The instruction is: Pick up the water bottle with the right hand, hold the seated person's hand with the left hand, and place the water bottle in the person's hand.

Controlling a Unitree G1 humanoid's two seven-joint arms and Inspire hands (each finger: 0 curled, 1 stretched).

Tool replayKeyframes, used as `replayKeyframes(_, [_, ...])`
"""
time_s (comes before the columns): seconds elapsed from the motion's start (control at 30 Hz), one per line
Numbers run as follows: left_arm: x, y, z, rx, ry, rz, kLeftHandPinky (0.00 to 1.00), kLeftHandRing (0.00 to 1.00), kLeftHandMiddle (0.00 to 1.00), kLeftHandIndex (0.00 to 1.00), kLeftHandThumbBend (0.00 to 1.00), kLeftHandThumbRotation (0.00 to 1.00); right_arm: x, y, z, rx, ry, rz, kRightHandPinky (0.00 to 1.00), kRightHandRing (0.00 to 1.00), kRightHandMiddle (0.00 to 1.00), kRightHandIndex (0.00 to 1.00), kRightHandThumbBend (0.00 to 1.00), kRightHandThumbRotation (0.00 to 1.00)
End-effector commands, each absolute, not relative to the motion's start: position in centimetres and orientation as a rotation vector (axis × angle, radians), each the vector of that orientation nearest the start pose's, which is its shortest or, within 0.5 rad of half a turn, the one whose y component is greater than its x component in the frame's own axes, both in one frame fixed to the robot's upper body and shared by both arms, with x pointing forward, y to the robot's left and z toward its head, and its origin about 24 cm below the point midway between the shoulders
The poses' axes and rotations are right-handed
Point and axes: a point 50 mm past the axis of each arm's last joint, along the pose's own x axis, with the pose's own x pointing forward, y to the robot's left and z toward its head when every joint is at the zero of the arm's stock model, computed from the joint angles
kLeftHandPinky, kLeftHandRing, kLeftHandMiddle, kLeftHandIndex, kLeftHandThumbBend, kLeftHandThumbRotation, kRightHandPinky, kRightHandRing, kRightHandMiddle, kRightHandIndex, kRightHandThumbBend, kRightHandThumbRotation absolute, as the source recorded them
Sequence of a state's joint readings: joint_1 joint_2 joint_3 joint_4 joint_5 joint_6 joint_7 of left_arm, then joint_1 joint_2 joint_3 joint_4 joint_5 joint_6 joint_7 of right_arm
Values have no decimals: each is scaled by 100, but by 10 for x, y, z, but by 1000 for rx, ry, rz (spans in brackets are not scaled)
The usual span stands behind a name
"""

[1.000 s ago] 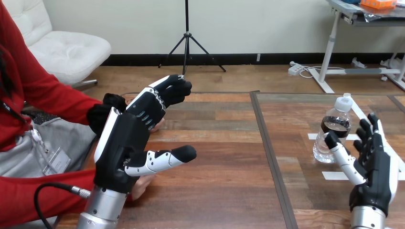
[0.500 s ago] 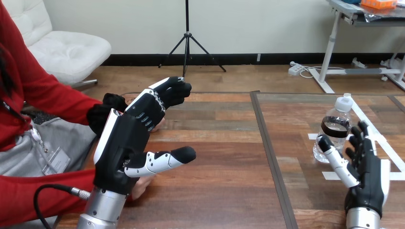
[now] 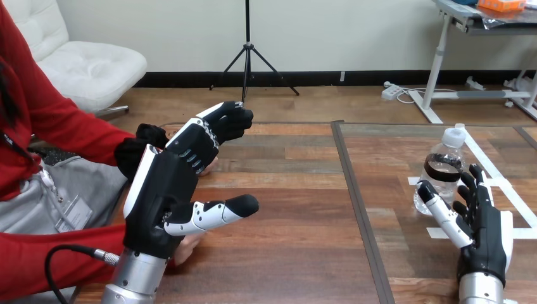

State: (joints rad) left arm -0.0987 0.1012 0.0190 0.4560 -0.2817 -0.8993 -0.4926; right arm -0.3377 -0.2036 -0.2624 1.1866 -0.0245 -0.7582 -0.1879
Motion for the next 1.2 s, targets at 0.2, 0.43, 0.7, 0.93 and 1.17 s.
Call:
replayKeyframes(0.2, [248, 163, 62, 0, -652, -338, 80, 80, 79, 79, 100, 39, 289, -245, -10, -168, -17, -369, 89, 94, 93, 96, 100, 54])
replayKeyframes(0.43, [247, 164, 63, 2, -656, -342, 80, 80, 79, 79, 100, 39, 293, -245, -9, -195, 4, -350, 90, 94, 94, 97, 100, 56])
replayKeyframes(0.7, [246, 165, 62, -4, -650, -344, 80, 80, 79, 79, 100, 38, 295, -245, -8, -201, 15, -344, 90, 95, 95, 97, 100, 57])
replayKeyframes(0.93, [246, 167, 62, -6, -649, -343, 80, 80, 79, 79, 100, 38, 297, -246, -7, -201, 27, -347, 90, 95, 95, 97, 100, 57])
replayKeyframes(1.17, [245, 169, 62, -3, -647, -342, 80, 80, 79, 79, 100, 38, 299, -247, -7, -193, 35, -344, 90, 95, 94, 97, 100, 57])
